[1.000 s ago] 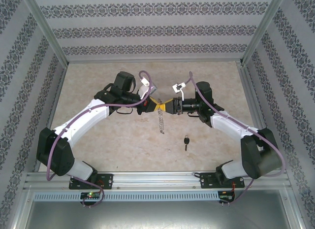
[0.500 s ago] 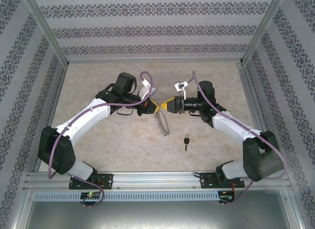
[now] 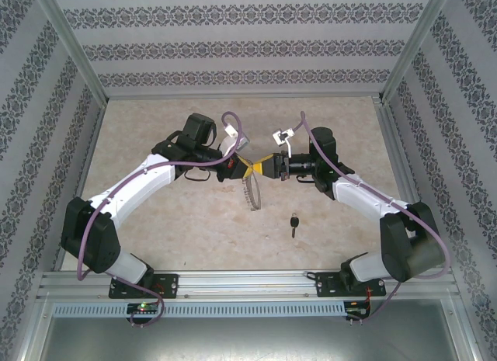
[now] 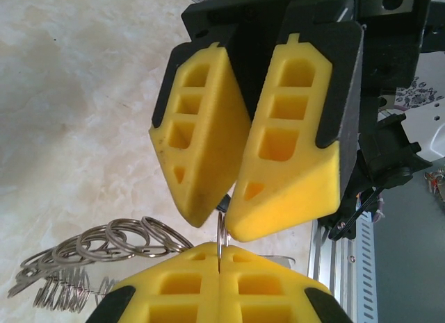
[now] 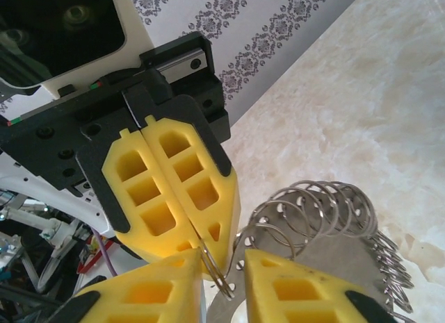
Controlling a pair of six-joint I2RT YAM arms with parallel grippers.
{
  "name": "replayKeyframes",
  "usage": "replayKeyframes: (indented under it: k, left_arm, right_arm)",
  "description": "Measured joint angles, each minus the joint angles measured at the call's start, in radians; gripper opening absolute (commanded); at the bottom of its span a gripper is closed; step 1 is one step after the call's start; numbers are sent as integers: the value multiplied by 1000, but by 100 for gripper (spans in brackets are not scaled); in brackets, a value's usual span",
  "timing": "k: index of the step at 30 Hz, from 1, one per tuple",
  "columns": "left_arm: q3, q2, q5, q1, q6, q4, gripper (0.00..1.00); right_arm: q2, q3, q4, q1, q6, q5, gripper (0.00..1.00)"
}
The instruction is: Put the keys on the keyring
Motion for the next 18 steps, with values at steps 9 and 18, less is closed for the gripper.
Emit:
replayKeyframes:
  k: [9,18]
  left_arm:
    - [6,0,1,0,0,0,0]
    - [8,0,0,0,-1,-8,0]
  right_arm:
    - [2,0,9,9,0,-18,24]
    - [2,0,16,11,-14,-28,5]
